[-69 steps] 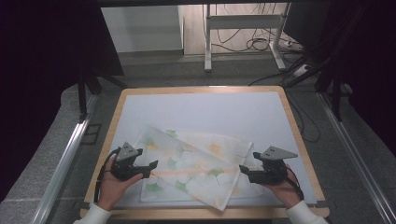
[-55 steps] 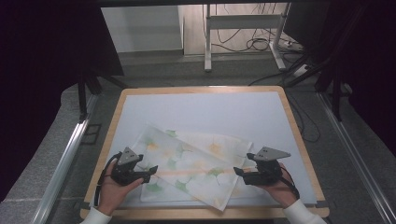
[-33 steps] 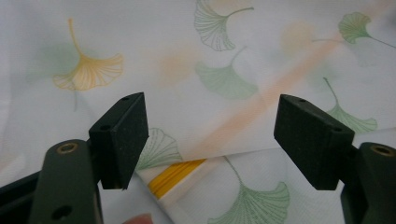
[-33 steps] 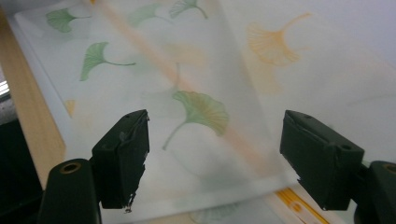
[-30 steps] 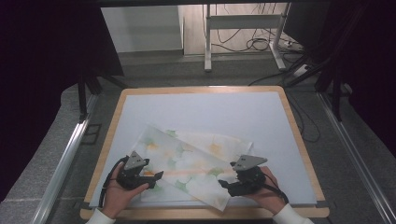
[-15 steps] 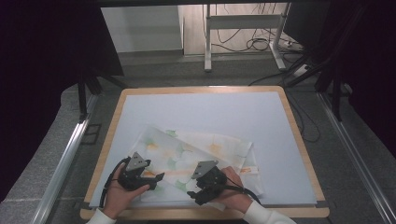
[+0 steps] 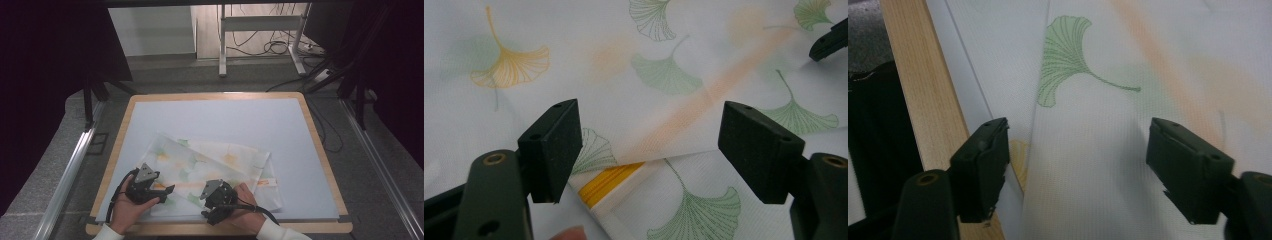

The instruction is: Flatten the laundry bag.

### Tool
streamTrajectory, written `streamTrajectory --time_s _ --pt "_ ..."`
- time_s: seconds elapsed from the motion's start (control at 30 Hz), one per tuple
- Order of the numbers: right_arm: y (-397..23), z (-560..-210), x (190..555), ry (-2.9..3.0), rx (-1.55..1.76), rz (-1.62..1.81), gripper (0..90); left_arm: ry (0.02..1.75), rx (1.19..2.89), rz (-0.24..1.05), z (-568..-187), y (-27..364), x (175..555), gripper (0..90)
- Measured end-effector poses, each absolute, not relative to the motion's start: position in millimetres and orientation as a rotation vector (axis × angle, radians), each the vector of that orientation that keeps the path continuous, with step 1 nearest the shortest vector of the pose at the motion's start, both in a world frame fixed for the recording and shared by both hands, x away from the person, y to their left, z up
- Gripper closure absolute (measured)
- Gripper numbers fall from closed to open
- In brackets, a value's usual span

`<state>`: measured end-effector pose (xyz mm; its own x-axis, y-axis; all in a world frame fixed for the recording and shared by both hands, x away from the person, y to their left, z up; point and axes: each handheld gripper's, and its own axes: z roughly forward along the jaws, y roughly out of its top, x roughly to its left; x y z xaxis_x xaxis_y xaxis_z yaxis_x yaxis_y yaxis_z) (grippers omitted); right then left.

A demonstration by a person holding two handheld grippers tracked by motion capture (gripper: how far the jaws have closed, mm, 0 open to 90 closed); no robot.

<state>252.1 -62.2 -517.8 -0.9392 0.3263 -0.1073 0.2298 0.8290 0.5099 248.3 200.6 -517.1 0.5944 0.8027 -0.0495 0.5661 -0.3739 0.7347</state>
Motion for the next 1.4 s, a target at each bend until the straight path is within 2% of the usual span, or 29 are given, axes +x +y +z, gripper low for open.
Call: streamTrajectory --time_s 0.27,0.6,1.0,1.1,1.27,1.4 --pt "-67 -517 258 2.862 0.489 0.775 42.9 1.068 2.104 0.402 -518 199 249 26.1" --pt "-72 -515 262 2.894 0.507 0.793 47.6 1.066 2.118 0.399 -520 199 250 25.8" --pt "-80 -513 275 2.949 0.612 0.844 60.1 1.050 2.141 0.387 -521 198 250 26.3" --pt "-81 -513 276 2.940 0.612 0.834 65.4 1.050 2.143 0.388 -521 197 250 26.3" --pt "-81 -513 275 2.928 0.582 0.815 83.8 1.046 2.144 0.388 -522 197 250 26.2" --pt "-80 -513 274 2.925 0.558 0.805 88.1 1.041 2.144 0.388 -522 196 250 26.3"
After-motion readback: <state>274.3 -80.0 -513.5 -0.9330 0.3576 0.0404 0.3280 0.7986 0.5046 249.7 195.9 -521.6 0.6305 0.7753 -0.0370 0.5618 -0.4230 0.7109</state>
